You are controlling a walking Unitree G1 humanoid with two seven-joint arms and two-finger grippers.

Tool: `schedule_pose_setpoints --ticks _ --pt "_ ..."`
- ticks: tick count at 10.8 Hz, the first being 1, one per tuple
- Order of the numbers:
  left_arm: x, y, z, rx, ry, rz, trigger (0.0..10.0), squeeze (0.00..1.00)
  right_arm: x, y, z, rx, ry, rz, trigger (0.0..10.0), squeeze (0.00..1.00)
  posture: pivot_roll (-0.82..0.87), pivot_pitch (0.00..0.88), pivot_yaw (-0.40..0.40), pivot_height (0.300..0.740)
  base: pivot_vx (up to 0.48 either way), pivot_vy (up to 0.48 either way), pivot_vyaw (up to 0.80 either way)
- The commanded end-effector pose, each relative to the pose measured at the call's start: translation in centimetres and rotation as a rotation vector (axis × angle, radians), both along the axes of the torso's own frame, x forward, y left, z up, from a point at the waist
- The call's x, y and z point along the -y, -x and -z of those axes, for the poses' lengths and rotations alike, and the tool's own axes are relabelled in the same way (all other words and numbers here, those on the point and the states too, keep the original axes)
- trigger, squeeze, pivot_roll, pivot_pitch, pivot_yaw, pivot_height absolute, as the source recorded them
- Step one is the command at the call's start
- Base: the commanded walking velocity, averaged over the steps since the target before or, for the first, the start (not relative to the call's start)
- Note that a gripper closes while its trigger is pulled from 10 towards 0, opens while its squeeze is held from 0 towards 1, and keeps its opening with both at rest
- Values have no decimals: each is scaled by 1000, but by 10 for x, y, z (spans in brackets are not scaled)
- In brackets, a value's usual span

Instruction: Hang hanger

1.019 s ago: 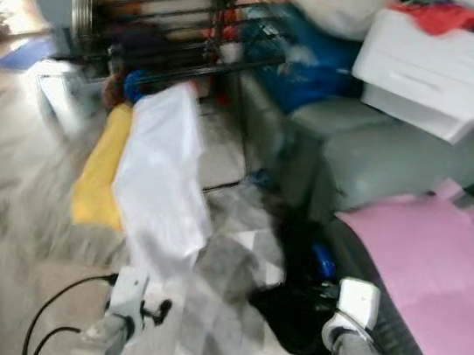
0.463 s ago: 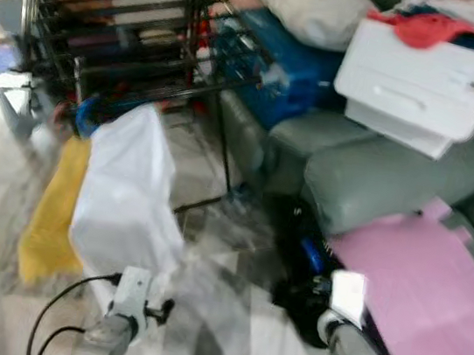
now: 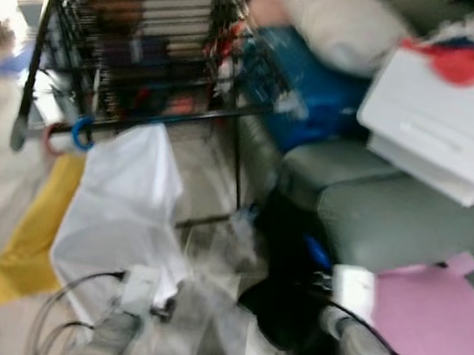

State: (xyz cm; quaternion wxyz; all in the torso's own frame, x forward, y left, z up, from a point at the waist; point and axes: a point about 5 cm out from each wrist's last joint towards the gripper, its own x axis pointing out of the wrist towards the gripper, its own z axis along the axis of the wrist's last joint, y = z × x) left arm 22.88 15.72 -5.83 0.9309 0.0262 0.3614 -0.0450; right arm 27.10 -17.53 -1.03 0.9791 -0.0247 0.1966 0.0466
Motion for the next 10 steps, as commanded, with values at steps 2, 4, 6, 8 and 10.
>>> schedule_pose_setpoints --ticks 2,4,6,8,10 --pt "0 8 5 -19 28 -29 10000 0 -1 -8 -9 43 6 -26 10000 0 -119 3 55 740 0 0 800" --pt "-3 9 4 -6 58 -32 10000 0 -7 -16 -17 80 -11 -15 10000 0 -106 7 61 740 0 0 0" --pt "-5 9 4 -4 75 -24 10000 0 -8 -22 -27 136 -13 9 10000 0 -108 14 76 740 319 0 0" --pt "-5 9 4 -8 77 -11 10000 0 -9 -23 -29 148 -27 36 10000 0 -108 19 87 740 392 0 0" --pt "-6 9 4 -9 77 -6 10000 0 -10 -22 -28 147 -25 38 10000 0 -106 20 92 740 416 0 0"
